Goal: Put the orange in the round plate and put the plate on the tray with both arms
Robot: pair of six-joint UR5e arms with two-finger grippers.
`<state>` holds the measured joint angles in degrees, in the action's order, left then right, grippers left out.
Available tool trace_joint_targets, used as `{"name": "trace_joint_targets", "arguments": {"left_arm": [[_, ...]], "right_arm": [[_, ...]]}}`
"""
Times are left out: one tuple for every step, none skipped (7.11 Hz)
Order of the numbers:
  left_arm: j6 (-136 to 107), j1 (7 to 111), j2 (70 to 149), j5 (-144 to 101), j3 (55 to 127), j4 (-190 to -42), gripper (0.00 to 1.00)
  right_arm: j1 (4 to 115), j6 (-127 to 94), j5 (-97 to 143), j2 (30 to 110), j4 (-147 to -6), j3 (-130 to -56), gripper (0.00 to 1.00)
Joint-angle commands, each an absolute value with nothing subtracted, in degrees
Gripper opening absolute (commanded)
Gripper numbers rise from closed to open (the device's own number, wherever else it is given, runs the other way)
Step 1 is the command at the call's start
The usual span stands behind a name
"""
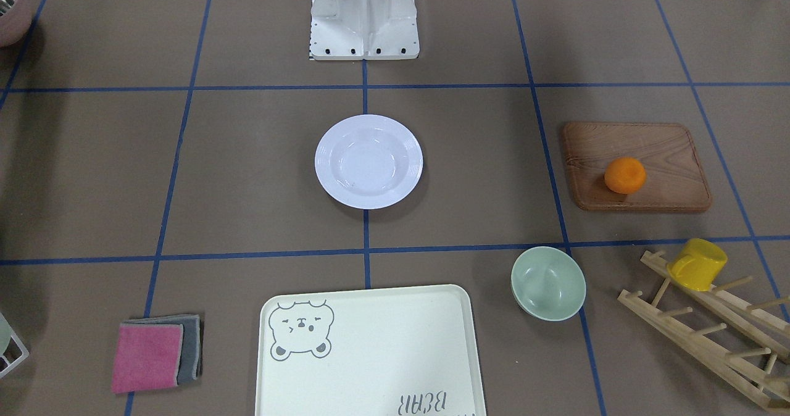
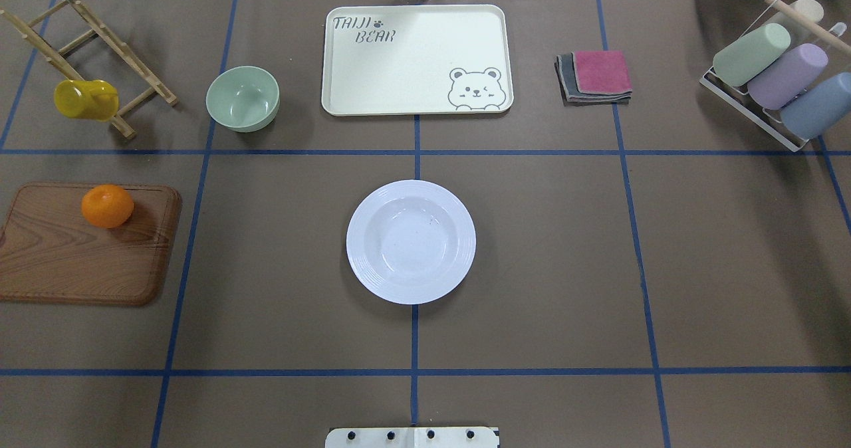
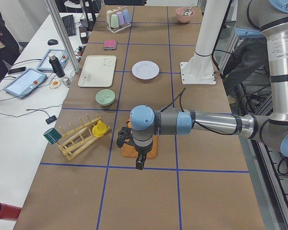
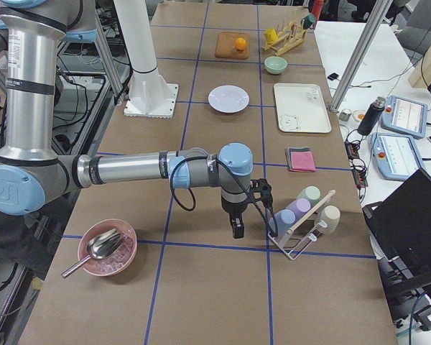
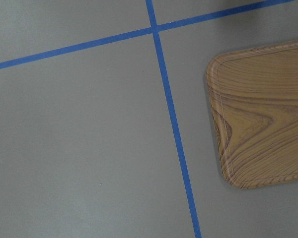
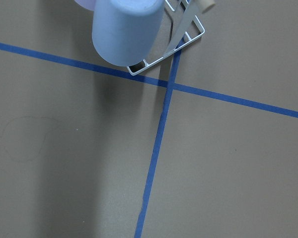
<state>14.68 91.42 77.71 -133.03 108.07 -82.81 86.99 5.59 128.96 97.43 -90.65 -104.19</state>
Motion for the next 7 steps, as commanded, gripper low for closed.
{"name": "trace_joint_targets", "arguments": {"left_arm": [[14.7, 91.5, 77.8, -133.2, 109.5, -82.9, 0.99], [14.6, 91.5, 77.6, -132.6, 111.3, -82.8, 0.99], [14.3, 91.5, 77.5, -132.3, 112.0, -82.7, 0.99], [14.3, 91.5, 78.0, -133.1, 112.8, -83.4, 0.99], [14.3, 91.3, 81.9, -132.8, 112.2, -85.5, 0.99], [14.6, 91.5, 83.0, -133.2, 112.7, -88.0, 0.99], [14.4, 91.3, 82.5, -133.3, 112.9, -90.1, 0.99]], "right_arm": [[86.9, 5.6, 128.9, 97.3, -90.6, -104.2, 1.00], [86.9, 5.5, 129.1, 97.2, -90.6, -104.3, 1.00], [86.9, 5.5, 129.2, 97.2, -90.6, -104.6, 1.00], [86.9, 5.5, 129.5, 97.2, -90.6, -105.0, 1.00], [86.9, 5.4, 129.6, 96.2, -90.6, -105.0, 1.00], [86.9, 5.1, 129.7, 95.5, -90.6, -104.9, 1.00], [86.8, 5.0, 130.2, 94.8, -90.6, -104.9, 1.00]]}}
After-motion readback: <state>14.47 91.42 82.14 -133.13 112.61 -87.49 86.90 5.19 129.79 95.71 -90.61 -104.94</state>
